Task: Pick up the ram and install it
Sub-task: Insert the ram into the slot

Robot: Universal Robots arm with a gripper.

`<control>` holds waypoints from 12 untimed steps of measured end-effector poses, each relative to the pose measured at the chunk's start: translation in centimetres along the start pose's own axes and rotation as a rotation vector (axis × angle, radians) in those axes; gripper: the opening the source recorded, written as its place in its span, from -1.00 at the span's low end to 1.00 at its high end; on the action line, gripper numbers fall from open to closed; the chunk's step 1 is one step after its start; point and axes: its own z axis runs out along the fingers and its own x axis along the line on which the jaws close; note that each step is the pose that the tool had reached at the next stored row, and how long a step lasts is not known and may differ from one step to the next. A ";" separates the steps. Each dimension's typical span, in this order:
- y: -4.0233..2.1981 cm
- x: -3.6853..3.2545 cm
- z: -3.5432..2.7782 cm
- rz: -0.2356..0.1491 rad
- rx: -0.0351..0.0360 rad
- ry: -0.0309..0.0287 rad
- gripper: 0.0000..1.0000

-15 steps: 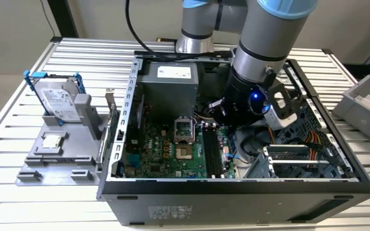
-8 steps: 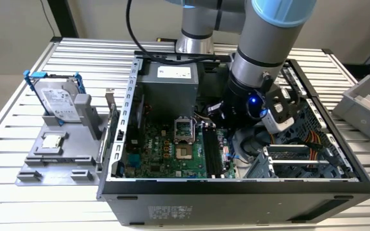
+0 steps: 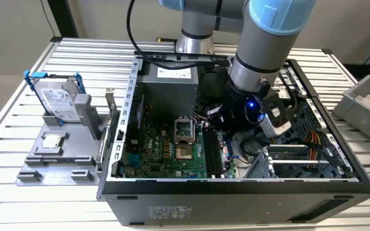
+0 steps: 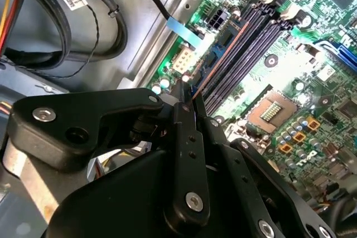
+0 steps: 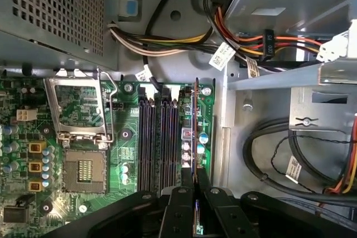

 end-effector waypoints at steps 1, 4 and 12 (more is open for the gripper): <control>0.00 0.00 0.08 0.000 0.0000 0.0001 -1.00; -0.01 0.03 0.18 -0.002 0.0007 0.0006 -1.00; -0.04 0.15 0.76 -0.010 0.0009 0.0008 -1.00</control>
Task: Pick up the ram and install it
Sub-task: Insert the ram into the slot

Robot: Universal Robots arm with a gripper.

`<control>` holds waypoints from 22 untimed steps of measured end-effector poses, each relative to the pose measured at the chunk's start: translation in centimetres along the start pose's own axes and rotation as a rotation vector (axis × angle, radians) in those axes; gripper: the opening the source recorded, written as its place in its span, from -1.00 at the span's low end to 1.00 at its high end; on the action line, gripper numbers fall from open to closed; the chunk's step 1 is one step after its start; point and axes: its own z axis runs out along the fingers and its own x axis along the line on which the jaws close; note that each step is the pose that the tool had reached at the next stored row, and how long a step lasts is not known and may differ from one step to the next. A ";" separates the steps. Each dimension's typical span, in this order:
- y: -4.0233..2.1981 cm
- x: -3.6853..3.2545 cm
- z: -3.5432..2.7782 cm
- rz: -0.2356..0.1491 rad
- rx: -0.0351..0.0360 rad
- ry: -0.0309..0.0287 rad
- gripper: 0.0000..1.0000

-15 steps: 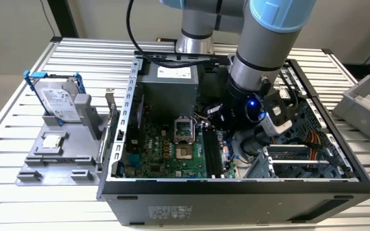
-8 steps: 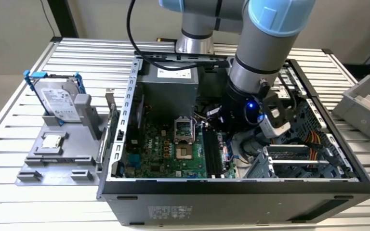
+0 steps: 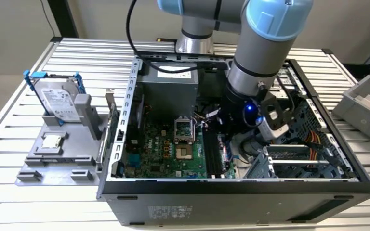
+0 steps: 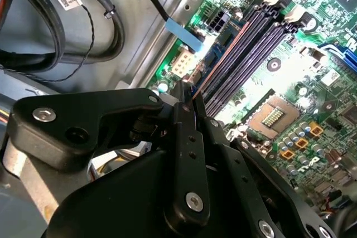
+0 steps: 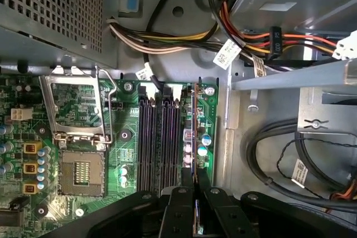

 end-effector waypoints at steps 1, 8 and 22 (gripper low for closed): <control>-0.01 0.03 0.04 0.000 0.0002 0.0001 -1.00; -0.02 0.14 0.52 0.002 0.0007 0.0003 -1.00; -0.05 0.16 0.59 0.005 0.0020 0.0010 -1.00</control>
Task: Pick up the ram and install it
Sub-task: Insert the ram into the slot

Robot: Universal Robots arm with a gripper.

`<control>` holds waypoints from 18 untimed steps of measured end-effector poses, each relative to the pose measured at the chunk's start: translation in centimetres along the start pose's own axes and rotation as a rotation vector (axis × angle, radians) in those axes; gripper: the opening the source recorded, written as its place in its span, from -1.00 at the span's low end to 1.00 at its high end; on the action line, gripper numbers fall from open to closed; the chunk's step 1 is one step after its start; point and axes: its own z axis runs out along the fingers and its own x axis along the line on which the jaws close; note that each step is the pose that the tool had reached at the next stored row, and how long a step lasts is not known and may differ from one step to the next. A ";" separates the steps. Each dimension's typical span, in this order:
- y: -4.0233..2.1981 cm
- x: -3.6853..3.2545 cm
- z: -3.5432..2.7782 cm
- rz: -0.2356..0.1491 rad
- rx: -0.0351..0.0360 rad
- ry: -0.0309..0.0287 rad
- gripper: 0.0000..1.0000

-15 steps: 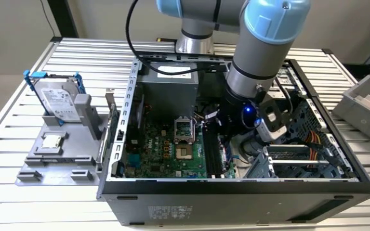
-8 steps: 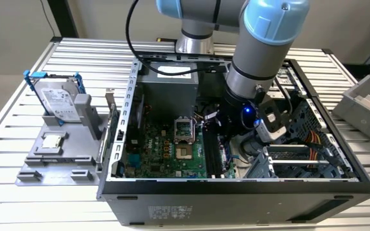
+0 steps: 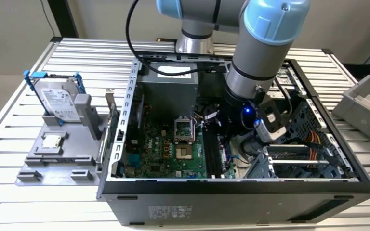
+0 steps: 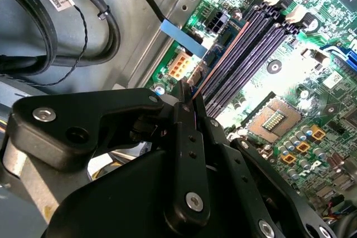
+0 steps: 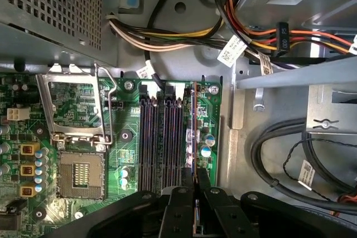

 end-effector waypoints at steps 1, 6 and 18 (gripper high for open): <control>-0.01 0.00 0.02 0.003 0.0001 0.0000 -1.00; -0.10 0.14 0.05 0.028 0.0000 0.0001 -1.00; -0.51 0.71 0.09 0.056 -0.0001 0.0002 -1.00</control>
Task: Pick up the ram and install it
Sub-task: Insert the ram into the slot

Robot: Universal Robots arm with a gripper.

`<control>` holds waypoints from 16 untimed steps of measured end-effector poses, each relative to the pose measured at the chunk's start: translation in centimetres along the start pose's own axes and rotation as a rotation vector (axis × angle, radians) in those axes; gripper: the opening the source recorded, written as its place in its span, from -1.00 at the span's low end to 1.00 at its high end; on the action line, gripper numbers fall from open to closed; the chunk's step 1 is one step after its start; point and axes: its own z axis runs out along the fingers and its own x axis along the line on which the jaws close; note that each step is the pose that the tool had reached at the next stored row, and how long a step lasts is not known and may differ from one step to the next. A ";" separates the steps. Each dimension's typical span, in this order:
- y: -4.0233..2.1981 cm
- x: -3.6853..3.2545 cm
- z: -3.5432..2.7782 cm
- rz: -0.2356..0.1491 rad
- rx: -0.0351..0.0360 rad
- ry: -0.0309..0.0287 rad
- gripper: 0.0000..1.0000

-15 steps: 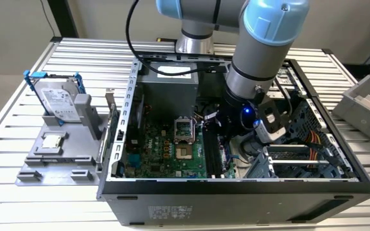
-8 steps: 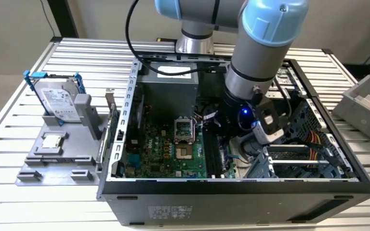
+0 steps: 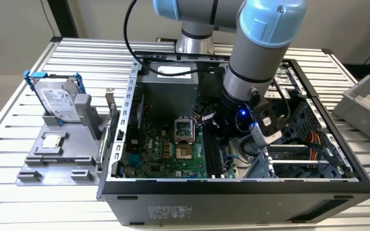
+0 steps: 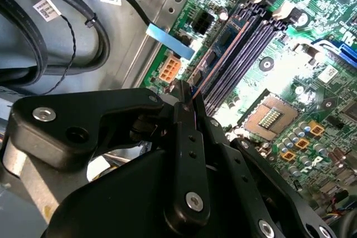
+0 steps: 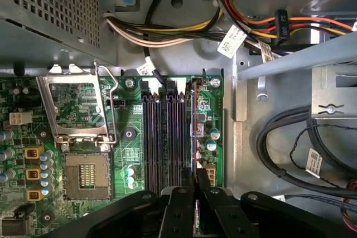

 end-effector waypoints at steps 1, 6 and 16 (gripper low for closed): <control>-0.04 0.10 0.00 0.000 0.0001 0.0000 -1.00; -0.31 0.16 0.09 0.010 -0.0001 -0.0001 -1.00; -0.50 0.24 0.14 0.014 0.0008 0.0001 -1.00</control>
